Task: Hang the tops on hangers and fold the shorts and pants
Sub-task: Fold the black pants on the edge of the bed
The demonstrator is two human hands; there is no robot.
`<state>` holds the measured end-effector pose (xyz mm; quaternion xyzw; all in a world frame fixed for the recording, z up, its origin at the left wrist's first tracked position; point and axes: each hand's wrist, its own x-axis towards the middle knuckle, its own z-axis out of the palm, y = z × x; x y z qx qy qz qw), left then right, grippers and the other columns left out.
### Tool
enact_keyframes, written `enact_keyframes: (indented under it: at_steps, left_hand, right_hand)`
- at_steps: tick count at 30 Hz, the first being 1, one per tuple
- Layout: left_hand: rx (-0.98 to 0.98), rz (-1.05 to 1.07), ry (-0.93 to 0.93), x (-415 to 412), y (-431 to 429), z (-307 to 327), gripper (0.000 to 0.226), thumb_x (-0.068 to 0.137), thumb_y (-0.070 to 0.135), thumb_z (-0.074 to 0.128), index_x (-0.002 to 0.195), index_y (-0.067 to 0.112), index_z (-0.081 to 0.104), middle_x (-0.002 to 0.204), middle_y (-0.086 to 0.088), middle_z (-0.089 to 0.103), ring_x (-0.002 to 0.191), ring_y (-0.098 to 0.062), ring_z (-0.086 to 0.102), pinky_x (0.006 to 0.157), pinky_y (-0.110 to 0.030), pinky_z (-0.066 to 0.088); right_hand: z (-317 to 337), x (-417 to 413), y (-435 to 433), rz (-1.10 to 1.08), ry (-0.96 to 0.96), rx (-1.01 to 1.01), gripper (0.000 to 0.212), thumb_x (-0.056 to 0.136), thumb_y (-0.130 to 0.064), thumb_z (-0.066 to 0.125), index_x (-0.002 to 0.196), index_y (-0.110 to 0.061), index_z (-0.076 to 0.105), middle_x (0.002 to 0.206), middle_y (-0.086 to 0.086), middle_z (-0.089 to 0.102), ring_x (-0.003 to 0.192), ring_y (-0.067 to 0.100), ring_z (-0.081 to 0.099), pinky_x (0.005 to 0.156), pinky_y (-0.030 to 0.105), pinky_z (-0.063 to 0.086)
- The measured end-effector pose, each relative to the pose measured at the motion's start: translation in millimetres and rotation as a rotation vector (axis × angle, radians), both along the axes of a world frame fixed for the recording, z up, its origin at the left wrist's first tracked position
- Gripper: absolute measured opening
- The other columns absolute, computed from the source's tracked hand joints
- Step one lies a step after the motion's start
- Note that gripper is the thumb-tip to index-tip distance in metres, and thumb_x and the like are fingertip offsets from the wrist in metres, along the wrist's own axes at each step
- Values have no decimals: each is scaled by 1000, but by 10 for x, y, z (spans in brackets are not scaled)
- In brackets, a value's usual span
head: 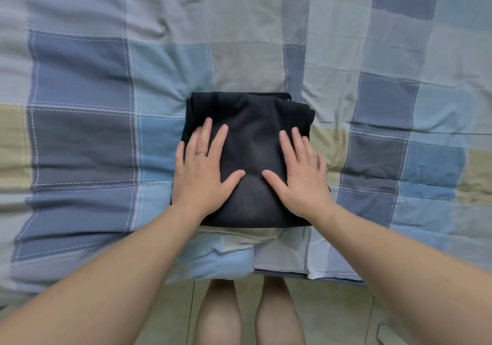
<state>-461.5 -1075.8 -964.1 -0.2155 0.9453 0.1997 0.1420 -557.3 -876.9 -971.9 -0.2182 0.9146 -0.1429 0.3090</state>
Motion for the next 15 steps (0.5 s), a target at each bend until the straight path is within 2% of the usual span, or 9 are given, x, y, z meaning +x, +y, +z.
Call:
enact_keyframes:
  at_steps: [2, 4, 6, 7, 10, 12, 15]
  left_hand:
    - [-13, 79, 44, -3, 18, 18, 104, 79, 69, 62, 160, 28, 10, 169, 1, 5, 153, -24, 14, 121, -50, 19]
    - [28, 207, 36, -17, 36, 12, 114, 73, 70, 68, 160, 29, 7, 168, 3, 4, 152, -26, 15, 120, -50, 22]
    - [113, 401, -15, -38, 30, -8, 122, 68, 71, 73, 158, 33, 0, 168, 3, 2, 150, -28, 20, 117, -50, 26]
    - [154, 500, -44, -54, 16, -20, 126, 66, 73, 74, 157, 35, -3, 168, 1, 5, 150, -28, 22, 116, -51, 28]
    - [218, 674, -118, -126, -48, -32, 128, 63, 76, 75, 156, 39, -5, 163, -6, 23, 144, -32, 34, 111, -51, 33]
    - [259, 728, -154, -177, -95, -27, 125, 65, 76, 74, 156, 36, -1, 160, -8, 29, 139, -34, 41, 108, -49, 36]
    - [300, 749, -242, -230, -167, -12, 105, 71, 78, 67, 152, 30, 21, 148, -4, 46, 133, -32, 48, 104, -45, 39]
  right_hand:
    - [-19, -43, 83, -132, 5, -20, 91, 84, -77, 33, 157, -41, -9, 168, -9, -6, 155, 20, 3, 122, 50, 11]
    - [-40, -106, 139, -336, -205, -128, 101, 80, -79, 44, 156, -42, -11, 168, -9, 3, 154, 16, 12, 124, 44, 15]
    - [-82, -169, 185, -562, -503, -274, 109, 76, -74, 60, 156, -44, -8, 163, -13, 24, 147, 9, 31, 122, 42, 26]
    - [-104, -202, 206, -631, -584, -306, 111, 74, -70, 67, 157, -44, -4, 158, -16, 33, 142, 8, 39, 120, 42, 32]
    - [-155, -296, 220, -740, -646, -317, 113, 71, -62, 78, 158, -38, 9, 151, -15, 45, 133, 11, 50, 115, 42, 40]
    - [-159, -343, 188, -789, -674, -317, 105, 71, -59, 81, 154, -35, 22, 140, -16, 54, 122, 7, 58, 107, 37, 47]
    - [-134, -403, 138, -782, -743, -291, 79, 75, -54, 81, 140, -33, 44, 123, -17, 64, 108, 8, 65, 98, 35, 53]
